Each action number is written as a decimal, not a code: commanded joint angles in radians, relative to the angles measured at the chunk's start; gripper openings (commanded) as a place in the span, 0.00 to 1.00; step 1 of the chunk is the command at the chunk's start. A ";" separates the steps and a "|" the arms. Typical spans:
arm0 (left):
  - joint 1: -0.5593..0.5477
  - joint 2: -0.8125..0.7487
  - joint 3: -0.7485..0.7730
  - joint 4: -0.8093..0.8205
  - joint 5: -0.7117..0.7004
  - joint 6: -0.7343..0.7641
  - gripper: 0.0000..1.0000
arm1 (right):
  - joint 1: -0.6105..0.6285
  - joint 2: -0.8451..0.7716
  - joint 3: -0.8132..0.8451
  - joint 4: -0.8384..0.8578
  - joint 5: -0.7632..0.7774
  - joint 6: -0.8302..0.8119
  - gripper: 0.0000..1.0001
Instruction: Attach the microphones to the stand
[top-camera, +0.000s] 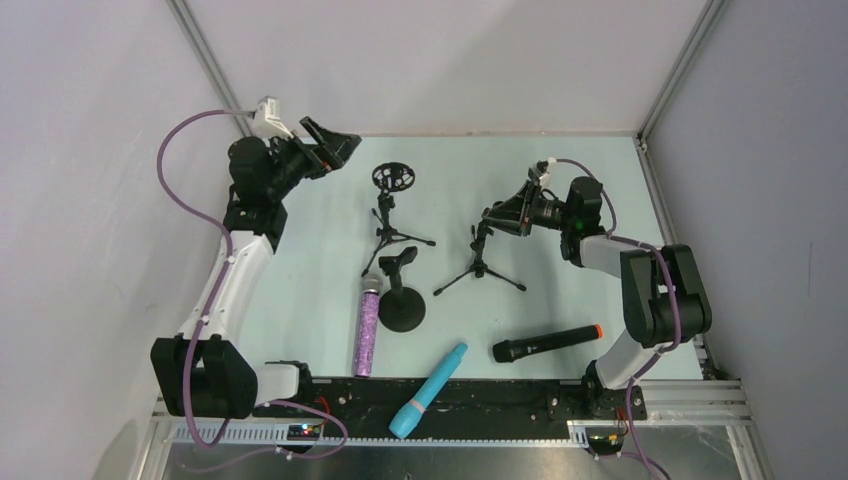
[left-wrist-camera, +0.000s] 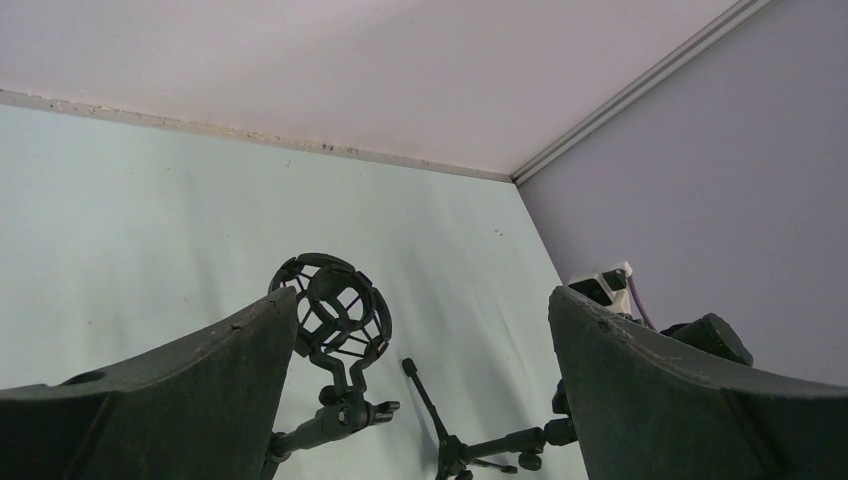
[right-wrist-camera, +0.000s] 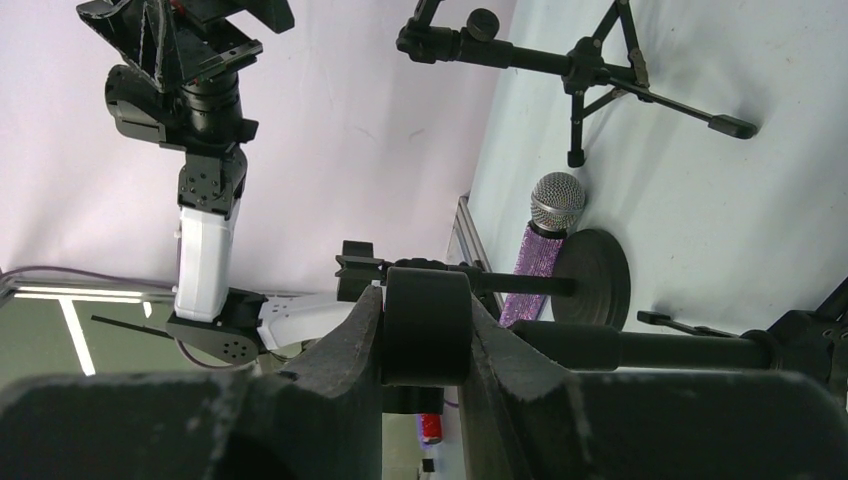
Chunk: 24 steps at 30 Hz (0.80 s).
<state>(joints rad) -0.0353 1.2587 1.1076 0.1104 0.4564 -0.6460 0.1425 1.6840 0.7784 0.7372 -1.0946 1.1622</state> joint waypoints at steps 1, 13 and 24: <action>-0.007 -0.007 -0.008 0.038 0.016 0.012 0.98 | 0.006 0.161 -0.096 -0.247 0.144 -0.227 0.13; -0.008 -0.011 -0.010 0.038 0.011 0.019 0.98 | -0.002 0.206 -0.096 -0.291 0.140 -0.244 0.19; -0.010 -0.020 -0.012 0.038 0.010 0.024 0.98 | -0.024 0.073 -0.096 -0.296 0.149 -0.257 0.76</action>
<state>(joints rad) -0.0372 1.2587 1.1069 0.1104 0.4564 -0.6437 0.1242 1.7145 0.7715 0.7227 -1.1004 1.1046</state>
